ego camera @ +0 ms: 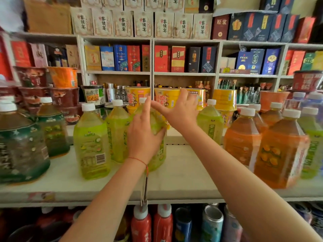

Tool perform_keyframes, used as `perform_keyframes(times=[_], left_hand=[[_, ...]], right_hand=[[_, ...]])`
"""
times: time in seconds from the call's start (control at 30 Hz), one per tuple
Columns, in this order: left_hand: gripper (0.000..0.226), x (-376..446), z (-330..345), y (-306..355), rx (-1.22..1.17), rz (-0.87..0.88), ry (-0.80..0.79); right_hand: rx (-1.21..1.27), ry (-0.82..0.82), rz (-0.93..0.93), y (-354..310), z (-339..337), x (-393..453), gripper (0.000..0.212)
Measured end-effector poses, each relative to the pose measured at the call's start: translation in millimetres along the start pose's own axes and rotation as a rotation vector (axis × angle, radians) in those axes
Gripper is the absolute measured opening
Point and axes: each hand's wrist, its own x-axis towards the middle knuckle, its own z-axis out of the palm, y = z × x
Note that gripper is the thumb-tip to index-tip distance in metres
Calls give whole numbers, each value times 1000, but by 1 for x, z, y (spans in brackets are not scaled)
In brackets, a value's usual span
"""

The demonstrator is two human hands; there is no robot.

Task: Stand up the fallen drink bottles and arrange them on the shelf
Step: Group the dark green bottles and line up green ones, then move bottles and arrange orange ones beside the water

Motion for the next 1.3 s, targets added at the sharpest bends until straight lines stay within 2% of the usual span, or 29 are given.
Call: perform_keyframes(times=[0.1, 0.17, 0.27, 0.4, 0.5, 0.63, 0.83, 0.93, 1.0, 1.17, 1.23, 1.3], left_hand=[[100, 0, -7, -11, 19, -9, 16], [99, 2, -13, -18, 79, 1, 6], [88, 4, -18, -24, 315, 100, 31], [58, 1, -14, -30, 421, 129, 3], [47, 0, -10, -28, 441, 110, 6], [44, -1, -11, -28, 431, 86, -7], [48, -3, -14, -25, 379, 66, -18], [50, -4, -16, -26, 364, 60, -33], [51, -5, -17, -26, 335, 54, -35], [54, -8, -19, -27, 277, 53, -67], [55, -14, -18, -20, 219, 70, -3], [50, -24, -15, -4, 136, 149, 94]], right_hand=[[-60, 192, 159, 24, 4, 5, 94], [-139, 176, 309, 43, 6, 9, 104], [-164, 137, 480, 66, 12, 11, 117], [-93, 170, 581, 85, 14, 8, 119], [-58, 170, 607, 89, 14, 6, 115], [-31, 135, 550, 80, 18, -1, 110], [165, -85, 338, 54, 27, -23, 105], [332, -134, 243, 42, 32, -38, 86], [377, -118, 220, 35, 36, -45, 72], [369, -119, 188, 29, 31, -57, 67], [333, -87, 104, 25, 20, -63, 62], [292, 21, -70, 20, -1, -72, 52]])
